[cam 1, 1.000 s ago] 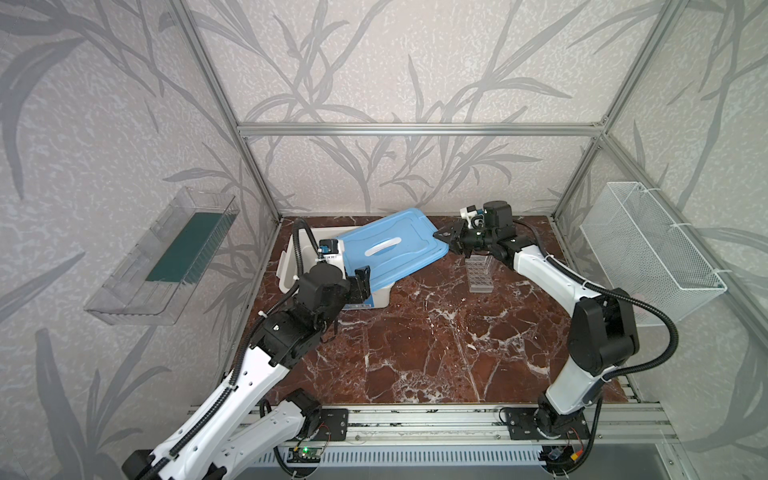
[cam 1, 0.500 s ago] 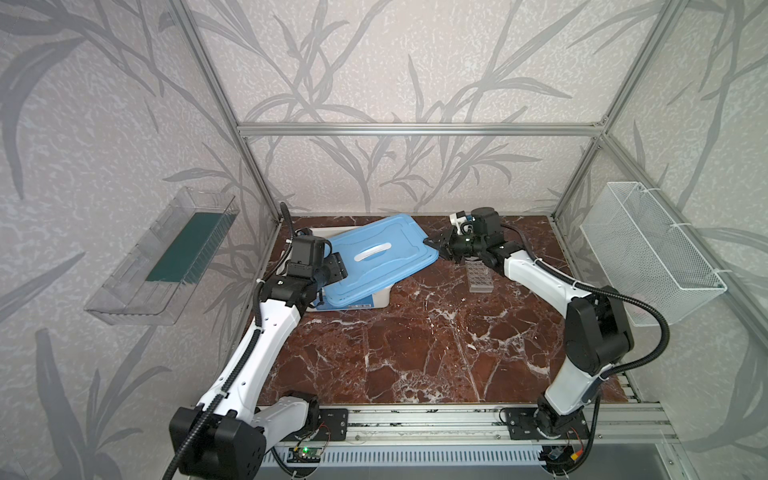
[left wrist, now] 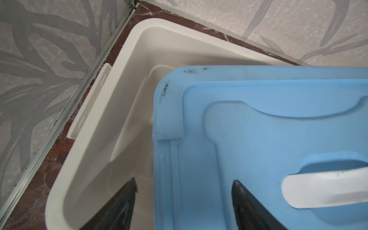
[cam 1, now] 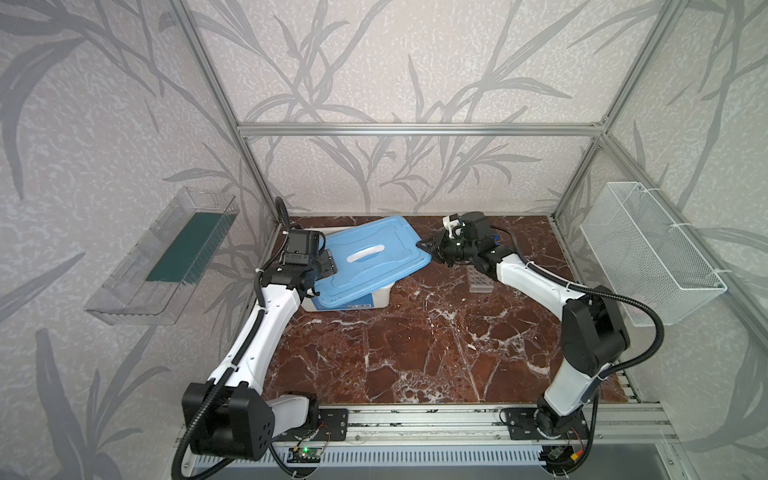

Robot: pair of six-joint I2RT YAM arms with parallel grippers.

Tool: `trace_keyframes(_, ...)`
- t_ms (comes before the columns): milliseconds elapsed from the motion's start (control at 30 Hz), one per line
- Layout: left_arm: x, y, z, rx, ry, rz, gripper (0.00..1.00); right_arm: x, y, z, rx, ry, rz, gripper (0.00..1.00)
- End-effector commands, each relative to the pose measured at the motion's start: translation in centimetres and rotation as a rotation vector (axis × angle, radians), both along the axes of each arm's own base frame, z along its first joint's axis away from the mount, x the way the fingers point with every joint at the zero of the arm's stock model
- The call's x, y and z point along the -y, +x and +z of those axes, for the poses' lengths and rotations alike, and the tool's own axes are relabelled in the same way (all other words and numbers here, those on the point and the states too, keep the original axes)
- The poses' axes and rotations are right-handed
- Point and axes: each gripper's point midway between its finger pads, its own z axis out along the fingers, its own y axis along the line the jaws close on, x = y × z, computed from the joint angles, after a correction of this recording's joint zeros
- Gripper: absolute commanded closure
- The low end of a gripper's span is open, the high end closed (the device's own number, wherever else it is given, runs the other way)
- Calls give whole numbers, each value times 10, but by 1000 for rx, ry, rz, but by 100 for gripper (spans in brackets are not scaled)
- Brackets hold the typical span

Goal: Organize the chemistry lab equipment
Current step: 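Lower the blue lid onto the white bin with both grippers, aligning its edges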

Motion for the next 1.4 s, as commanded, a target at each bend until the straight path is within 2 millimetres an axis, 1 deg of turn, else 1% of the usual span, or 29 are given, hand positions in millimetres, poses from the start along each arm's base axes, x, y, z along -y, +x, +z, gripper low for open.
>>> trace_keyframes(0, -13, 4, 0, 5, 33, 33, 22, 2, 1, -34, -31, -107, -24, 75)
trace_keyframes(100, -18, 14, 2, 17, 16, 39, 22, -5, -4, -33, -24, -113, -9, 74)
trace_keyframes(167, -20, 19, 4, 16, 18, 39, 26, -10, -7, -33, -20, -120, 5, 74)
trace_keyframes(300, -29, 29, 0, -5, 11, 51, 31, -17, -13, -33, -10, -140, 31, 71)
trace_keyframes(467, -37, 39, -6, -28, 27, 56, 31, -26, -20, -36, -3, -173, 70, 67)
trace_keyframes(633, -43, 49, -3, -25, 37, 61, 31, -35, -27, -37, 8, -207, 116, 63)
trace_keyframes(900, -60, 65, -3, -50, 59, 80, 31, -51, -37, -31, 37, -257, 165, 60)
trace_keyframes(1000, -67, 70, -8, -78, 63, 90, 31, -60, -41, -29, 51, -285, 191, 59)
trace_keyframes(1100, -70, 70, -9, -92, 82, 95, 27, -67, -44, -30, 57, -307, 211, 58)
trace_keyframes(1200, -73, 65, -7, -105, 103, 105, 18, -73, -47, -31, 61, -321, 228, 57)
trace_keyframes(1367, -79, 58, -6, -129, 132, 118, 15, -79, -47, -37, 55, -344, 250, 54)
